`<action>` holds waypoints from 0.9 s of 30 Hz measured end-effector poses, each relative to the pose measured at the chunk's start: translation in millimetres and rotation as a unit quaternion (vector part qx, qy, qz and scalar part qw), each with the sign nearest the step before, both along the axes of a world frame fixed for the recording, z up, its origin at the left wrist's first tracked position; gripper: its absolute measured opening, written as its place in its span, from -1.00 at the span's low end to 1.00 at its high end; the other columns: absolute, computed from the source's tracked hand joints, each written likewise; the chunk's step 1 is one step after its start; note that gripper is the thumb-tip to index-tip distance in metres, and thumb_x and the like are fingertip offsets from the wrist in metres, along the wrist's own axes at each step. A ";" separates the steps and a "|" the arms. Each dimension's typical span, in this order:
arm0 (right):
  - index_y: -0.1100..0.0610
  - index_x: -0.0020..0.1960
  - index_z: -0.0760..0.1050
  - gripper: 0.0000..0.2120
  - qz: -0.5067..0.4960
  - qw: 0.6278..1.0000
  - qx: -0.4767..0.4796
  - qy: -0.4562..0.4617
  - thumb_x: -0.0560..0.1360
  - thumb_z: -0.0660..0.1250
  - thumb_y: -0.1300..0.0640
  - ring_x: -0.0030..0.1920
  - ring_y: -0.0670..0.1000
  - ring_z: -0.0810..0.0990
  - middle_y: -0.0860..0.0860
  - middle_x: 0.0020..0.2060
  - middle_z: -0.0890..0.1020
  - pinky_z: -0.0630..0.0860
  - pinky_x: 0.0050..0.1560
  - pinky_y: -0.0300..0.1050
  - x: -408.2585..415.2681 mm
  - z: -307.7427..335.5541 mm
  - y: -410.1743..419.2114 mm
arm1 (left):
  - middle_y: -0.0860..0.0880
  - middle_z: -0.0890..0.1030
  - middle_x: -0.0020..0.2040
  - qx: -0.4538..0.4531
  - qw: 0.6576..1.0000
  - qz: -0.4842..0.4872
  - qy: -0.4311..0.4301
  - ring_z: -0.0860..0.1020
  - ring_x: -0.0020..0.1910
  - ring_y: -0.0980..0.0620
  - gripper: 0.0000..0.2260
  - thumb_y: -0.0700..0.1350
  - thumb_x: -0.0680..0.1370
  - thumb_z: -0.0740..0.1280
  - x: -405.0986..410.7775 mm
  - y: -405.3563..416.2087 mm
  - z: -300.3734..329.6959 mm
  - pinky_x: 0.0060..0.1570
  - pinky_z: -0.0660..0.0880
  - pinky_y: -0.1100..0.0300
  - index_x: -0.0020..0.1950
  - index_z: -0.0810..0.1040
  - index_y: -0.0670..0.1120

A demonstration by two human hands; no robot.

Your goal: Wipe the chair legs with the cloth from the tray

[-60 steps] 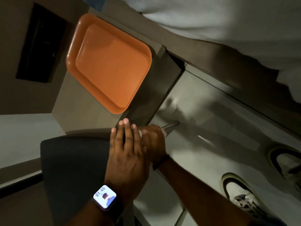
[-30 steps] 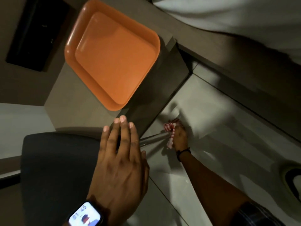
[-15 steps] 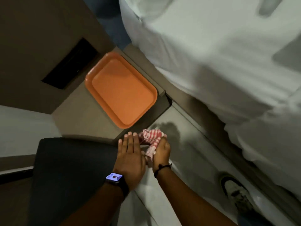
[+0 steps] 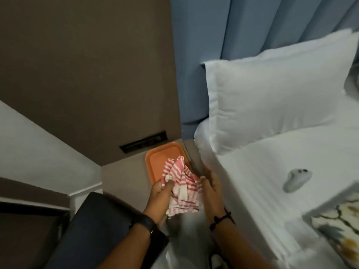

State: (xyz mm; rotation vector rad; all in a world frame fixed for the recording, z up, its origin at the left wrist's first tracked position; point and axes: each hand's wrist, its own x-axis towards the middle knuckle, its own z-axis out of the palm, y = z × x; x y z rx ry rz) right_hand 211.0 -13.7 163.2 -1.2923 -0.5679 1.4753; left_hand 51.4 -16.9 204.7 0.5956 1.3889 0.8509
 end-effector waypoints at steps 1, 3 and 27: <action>0.06 0.58 0.47 -0.59 0.021 0.999 -0.044 0.018 0.75 0.31 0.09 0.41 0.25 0.70 0.17 0.45 0.67 0.66 0.41 0.30 2.7 4.2 17.4 | -0.19 0.73 0.17 -0.019 1.000 0.013 -0.021 0.70 0.15 -0.23 -0.76 -0.11 0.67 0.27 -4.2 11.6 1.1 0.25 0.58 -0.18 0.26 0.62 -0.14; 0.11 0.50 0.54 -0.55 0.109 0.985 -0.122 0.050 0.69 0.40 -0.05 0.30 0.27 0.77 0.22 0.35 0.73 0.69 0.35 0.29 4.6 0.1 53.9 | -0.18 0.73 0.17 -0.041 0.998 0.032 -0.034 0.70 0.15 -0.22 -0.75 -0.08 0.66 0.28 -12.8 35.7 -8.6 0.26 0.58 -0.21 0.29 0.61 -0.13; 0.12 0.75 -0.01 -0.21 0.426 0.623 0.042 -0.655 0.61 0.05 -0.19 0.70 0.36 0.22 0.26 0.70 0.21 0.30 0.64 0.39 -52.0 -258.8 153.6 | -0.30 0.38 0.48 -0.056 0.814 -0.306 0.491 0.47 0.36 -0.28 -0.15 -0.21 0.60 0.27 -29.2 111.9 -271.6 0.34 0.46 -0.09 0.64 -0.31 -0.17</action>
